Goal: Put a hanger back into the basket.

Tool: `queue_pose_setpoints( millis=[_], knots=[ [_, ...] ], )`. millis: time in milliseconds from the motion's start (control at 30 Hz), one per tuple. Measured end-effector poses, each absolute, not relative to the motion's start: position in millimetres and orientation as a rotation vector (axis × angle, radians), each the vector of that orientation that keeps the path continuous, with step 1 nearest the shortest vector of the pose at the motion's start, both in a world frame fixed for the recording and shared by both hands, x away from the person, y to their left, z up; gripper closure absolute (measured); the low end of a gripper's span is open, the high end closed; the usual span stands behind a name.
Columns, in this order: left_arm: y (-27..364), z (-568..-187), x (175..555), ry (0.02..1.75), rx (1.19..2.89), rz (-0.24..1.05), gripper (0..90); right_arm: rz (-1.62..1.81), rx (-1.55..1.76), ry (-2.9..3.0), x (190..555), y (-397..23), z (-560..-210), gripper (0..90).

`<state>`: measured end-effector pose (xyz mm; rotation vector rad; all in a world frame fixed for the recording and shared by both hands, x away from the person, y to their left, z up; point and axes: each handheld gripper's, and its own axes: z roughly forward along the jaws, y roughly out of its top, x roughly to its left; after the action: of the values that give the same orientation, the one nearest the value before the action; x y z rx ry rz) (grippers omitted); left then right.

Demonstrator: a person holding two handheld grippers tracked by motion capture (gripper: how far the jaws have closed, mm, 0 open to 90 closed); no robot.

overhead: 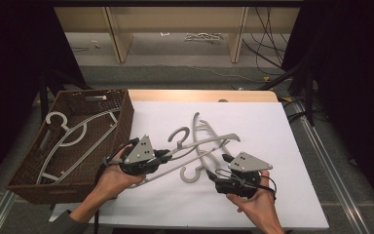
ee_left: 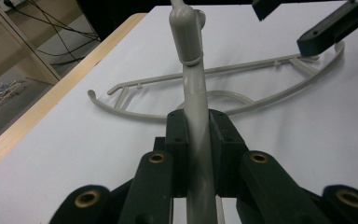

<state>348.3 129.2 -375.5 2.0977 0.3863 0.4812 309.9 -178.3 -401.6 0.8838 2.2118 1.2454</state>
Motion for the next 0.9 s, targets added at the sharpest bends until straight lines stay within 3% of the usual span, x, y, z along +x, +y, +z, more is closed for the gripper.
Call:
queue_pose_setpoints(
  millis=[433, 900],
  knots=[
    [136.9, -341.0, 346.2, 0.397, 2.052, 0.476, 79.5, 1.238, 0.911, 2.214, 306.0, -186.5, -412.1, 30.5],
    [176.6, -294.7, 344.9, 0.423, 2.013, 0.601, 79.5, 1.234, 0.915, 2.229, 302.1, -186.8, -416.5, 30.5]
  ],
)
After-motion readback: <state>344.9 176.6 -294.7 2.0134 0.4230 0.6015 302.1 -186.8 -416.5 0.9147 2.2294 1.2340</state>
